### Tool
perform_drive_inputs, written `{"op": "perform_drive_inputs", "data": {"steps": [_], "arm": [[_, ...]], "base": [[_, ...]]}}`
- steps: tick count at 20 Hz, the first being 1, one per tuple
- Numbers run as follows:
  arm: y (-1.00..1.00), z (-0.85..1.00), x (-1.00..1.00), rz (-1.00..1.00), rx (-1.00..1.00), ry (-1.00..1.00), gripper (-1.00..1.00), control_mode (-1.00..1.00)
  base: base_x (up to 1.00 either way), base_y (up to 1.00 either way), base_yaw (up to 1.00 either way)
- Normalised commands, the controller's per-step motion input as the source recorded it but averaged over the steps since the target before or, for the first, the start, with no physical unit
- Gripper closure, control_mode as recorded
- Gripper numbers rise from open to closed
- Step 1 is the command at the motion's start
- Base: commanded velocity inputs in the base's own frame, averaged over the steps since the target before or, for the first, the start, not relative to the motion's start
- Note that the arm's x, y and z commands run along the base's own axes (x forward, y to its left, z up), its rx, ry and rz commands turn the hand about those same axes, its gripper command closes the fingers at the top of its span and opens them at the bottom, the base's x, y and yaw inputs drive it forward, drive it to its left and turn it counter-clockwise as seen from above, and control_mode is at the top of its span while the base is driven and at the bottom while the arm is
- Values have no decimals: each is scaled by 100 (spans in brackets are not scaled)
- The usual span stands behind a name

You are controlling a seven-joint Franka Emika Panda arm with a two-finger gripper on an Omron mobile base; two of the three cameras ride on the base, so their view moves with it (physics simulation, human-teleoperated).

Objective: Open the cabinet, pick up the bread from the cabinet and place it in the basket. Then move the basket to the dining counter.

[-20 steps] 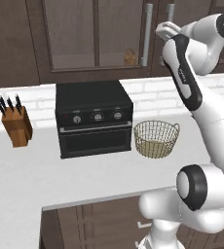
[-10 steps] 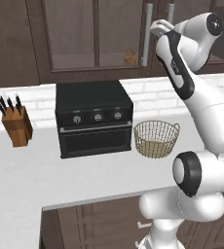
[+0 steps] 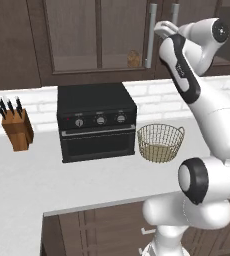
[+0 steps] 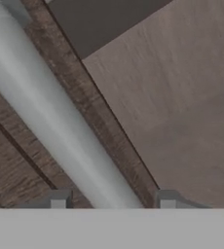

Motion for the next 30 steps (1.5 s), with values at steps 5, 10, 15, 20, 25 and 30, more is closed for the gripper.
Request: {"op": "perform_drive_inputs", "data": {"steps": [5, 10, 15, 20, 25, 30], "arm": [[-19, -6, 2, 0, 6, -12, 100, -100], [-85, 12, -88, 0, 6, -3, 100, -100], [-98, 30, -100, 0, 4, -1, 100, -100], [-88, 51, -100, 0, 0, 0, 100, -100], [-89, 52, -100, 0, 0, 0, 100, -100], [-99, 39, -100, 0, 0, 0, 100, -100]], "base": [[0, 0, 0], [0, 0, 0], [0, 0, 0], [0, 0, 0], [0, 0, 0], [0, 0, 0]]}}
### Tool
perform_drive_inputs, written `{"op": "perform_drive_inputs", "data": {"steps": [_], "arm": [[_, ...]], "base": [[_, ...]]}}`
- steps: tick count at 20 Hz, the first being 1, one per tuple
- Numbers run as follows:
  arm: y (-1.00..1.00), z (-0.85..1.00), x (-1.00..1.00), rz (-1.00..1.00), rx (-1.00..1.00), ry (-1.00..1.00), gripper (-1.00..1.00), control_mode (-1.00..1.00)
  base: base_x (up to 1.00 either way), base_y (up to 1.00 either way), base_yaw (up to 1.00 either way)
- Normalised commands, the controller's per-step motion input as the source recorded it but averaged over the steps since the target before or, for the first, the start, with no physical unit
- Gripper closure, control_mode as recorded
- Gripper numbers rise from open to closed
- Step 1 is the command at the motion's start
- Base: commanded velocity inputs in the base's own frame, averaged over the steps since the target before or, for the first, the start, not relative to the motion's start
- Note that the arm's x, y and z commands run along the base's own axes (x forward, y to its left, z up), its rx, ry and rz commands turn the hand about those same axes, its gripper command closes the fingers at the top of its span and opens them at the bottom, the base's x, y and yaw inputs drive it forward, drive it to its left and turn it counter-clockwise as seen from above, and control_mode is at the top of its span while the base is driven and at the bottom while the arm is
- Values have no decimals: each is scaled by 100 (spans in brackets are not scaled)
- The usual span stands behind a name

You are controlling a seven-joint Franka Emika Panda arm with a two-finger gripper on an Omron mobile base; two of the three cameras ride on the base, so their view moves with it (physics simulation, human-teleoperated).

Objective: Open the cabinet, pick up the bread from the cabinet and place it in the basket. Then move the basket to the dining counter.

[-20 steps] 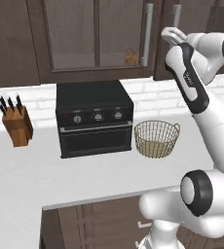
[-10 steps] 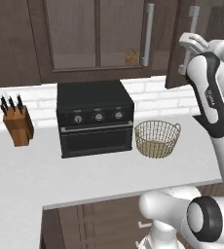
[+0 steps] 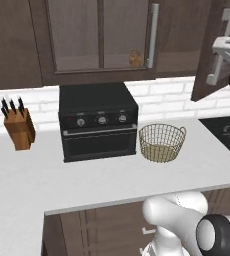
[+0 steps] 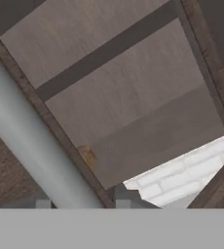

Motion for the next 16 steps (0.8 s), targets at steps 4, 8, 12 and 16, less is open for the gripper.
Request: {"op": "perform_drive_inputs", "data": {"steps": [4, 8, 12, 16], "arm": [[-85, -1, -100, 0, 0, 0, 100, -100], [24, -82, -57, 0, 3, 0, -100, -100], [33, -60, -25, -8, 12, -1, -100, -100], [47, -39, -55, -5, 15, -2, -100, -100]], "base": [[0, 0, 0], [0, 0, 0], [0, 0, 0], [0, 0, 0]]}}
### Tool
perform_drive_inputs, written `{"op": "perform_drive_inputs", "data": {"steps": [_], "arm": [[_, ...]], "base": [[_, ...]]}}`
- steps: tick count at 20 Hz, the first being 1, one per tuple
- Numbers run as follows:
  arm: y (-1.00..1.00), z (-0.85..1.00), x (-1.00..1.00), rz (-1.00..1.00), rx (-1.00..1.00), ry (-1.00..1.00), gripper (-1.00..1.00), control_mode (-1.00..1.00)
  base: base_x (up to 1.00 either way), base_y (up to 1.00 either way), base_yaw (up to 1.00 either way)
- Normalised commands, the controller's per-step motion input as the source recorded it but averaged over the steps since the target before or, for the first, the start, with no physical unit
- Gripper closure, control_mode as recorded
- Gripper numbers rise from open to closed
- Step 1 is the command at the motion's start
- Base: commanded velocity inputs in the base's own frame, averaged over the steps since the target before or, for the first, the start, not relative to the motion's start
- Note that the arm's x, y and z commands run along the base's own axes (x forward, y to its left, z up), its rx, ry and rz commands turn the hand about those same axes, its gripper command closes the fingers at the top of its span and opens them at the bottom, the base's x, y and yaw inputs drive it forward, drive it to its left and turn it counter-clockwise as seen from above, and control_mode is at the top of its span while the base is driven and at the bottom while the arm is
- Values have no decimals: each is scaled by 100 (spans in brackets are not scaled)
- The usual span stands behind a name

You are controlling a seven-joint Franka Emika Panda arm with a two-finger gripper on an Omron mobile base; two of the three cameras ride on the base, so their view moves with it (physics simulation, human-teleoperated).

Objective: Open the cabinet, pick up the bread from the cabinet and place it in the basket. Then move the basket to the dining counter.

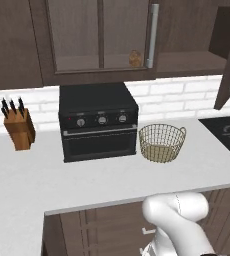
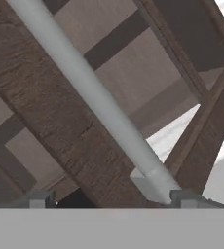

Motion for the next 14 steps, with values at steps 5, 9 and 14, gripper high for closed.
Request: {"op": "perform_drive_inputs", "data": {"steps": [5, 9, 14], "arm": [[0, 42, -86, -6, 2, 31, -100, -100], [40, 19, -47, -4, 0, 31, -100, -100], [87, -12, 8, -18, 6, 18, -100, -100]], "base": [[0, 0, 0], [0, 0, 0], [0, 0, 0]]}}
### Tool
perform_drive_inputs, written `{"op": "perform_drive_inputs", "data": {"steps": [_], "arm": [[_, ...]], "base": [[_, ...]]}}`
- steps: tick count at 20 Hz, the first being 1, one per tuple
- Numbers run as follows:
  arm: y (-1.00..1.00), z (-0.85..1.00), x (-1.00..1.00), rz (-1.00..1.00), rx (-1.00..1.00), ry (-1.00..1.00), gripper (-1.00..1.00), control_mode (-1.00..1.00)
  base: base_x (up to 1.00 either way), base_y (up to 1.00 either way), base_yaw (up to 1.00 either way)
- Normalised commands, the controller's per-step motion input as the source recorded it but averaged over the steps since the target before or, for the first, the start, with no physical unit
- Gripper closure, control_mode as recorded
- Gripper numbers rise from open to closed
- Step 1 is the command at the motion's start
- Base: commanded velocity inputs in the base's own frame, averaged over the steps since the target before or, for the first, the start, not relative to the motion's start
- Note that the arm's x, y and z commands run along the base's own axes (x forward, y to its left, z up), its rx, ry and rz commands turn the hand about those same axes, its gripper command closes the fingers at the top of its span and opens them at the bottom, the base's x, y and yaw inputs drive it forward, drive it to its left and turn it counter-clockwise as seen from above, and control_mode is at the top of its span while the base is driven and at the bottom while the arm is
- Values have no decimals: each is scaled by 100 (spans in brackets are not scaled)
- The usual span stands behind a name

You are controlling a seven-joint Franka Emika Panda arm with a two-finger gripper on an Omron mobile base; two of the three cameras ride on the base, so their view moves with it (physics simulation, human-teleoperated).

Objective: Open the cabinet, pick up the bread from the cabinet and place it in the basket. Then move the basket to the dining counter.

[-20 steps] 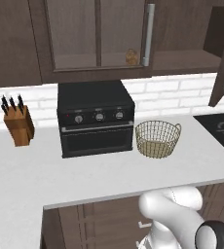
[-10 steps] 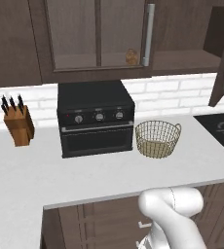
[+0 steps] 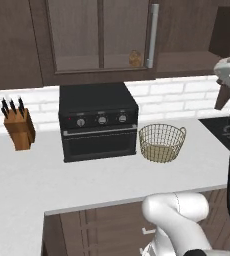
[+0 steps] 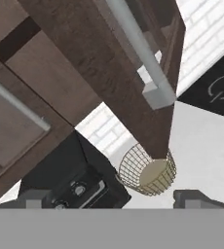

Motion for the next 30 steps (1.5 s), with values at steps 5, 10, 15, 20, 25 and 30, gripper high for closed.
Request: {"op": "perform_drive_inputs", "data": {"steps": [5, 10, 15, 20, 25, 30], "arm": [[87, -55, 47, -51, 12, -11, -100, -100], [29, -16, 60, -51, 16, -26, -100, -100], [-17, 7, 32, -50, 29, -20, -100, -100], [-60, 0, 31, -29, 44, -28, -100, -100], [-17, -4, 67, -35, 28, -34, -100, -100], [-21, -4, 60, -29, 25, -31, -100, -100]], "base": [[0, 0, 0], [0, 0, 0], [0, 0, 0], [0, 0, 0], [0, 0, 0], [0, 0, 0]]}}
